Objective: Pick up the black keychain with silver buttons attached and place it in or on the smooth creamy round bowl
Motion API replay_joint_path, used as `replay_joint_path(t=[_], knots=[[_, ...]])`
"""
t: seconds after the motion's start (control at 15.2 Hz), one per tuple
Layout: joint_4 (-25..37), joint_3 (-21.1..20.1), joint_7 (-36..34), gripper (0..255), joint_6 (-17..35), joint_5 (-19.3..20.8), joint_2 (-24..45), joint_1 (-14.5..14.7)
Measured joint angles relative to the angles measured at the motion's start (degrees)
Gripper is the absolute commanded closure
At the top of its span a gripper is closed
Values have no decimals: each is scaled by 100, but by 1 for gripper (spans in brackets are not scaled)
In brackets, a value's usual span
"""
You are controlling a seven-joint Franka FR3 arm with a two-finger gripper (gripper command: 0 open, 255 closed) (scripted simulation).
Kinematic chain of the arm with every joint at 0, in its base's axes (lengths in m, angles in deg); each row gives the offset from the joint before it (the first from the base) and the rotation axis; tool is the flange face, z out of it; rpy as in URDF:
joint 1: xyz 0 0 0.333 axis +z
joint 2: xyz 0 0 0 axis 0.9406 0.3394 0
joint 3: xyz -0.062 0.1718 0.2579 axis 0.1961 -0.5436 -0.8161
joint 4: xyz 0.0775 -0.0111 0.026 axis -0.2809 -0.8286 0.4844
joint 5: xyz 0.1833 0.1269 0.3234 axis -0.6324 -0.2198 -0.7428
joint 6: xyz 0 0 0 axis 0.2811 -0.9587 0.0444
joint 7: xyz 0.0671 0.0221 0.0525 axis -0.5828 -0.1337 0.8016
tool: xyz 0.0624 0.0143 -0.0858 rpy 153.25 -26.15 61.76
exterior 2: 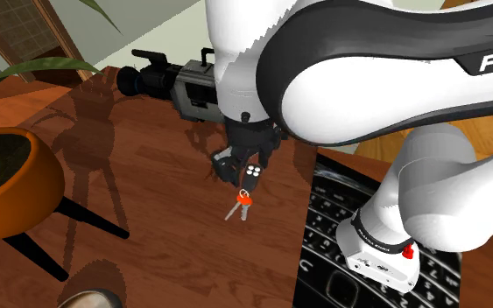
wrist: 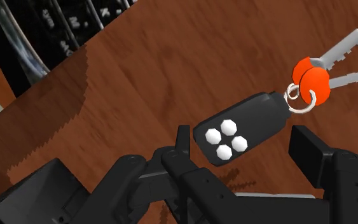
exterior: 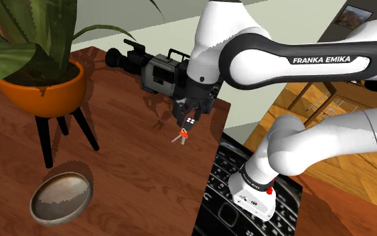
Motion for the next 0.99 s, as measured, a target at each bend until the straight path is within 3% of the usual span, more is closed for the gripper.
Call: replay_joint_path(t=[0.46,0.99], knots=[[1058,-824,-891,255,281,-101,1239,36],[2654,-1735,-2105,255,409,462,2960,-82]])
